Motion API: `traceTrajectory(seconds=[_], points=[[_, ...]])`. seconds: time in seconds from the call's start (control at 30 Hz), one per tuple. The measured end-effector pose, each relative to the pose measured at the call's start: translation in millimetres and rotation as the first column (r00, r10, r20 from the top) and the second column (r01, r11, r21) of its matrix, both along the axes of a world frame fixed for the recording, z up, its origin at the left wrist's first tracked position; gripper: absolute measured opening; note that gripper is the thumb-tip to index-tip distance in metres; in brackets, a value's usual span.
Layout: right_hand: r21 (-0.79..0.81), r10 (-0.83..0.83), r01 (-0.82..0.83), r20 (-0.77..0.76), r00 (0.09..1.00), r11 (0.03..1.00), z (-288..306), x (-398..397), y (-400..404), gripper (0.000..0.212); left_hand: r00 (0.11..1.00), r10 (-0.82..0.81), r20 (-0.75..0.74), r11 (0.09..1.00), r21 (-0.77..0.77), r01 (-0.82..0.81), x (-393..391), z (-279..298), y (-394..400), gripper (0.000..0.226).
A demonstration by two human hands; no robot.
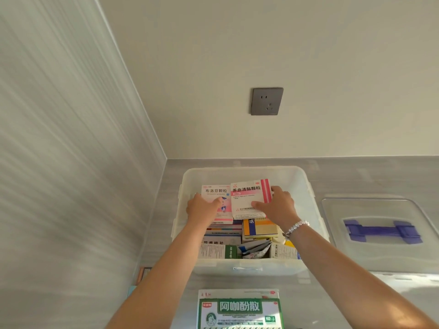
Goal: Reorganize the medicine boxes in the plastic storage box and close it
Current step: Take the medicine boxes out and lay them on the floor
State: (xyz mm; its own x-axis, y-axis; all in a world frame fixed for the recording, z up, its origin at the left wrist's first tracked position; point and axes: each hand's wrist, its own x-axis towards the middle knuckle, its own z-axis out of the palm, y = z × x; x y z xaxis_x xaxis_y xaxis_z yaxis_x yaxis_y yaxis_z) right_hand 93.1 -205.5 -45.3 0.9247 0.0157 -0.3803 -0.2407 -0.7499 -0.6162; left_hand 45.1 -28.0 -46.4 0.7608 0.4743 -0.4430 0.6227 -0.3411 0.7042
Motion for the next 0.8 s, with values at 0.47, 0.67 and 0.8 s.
traceTrajectory(seconds=[0.47, 0.67, 0.8], points=[[0.421, -0.176, 0.138, 0.052, 0.983, 0.896, 33.7, -24.9, -18.2, 0.057, 0.948, 0.096, 0.304, 0.973, -0.231, -0.025, -28.5, 24.5, -0.2, 0.06], [0.566, -0.235, 0.13, 0.117, 0.965, 0.814, 62.2, -78.9, -41.0, 0.056, 0.908, 0.14, 0.395, 0.918, -0.396, 0.03, -76.5, 56.4, 1.0, 0.059], [0.645, -0.268, 0.149, 0.09, 0.959, 0.749, 70.5, -123.5, -67.7, 0.058, 0.91, 0.083, 0.407, 0.875, -0.467, 0.129, -110.7, 64.1, -12.1, 0.064]])
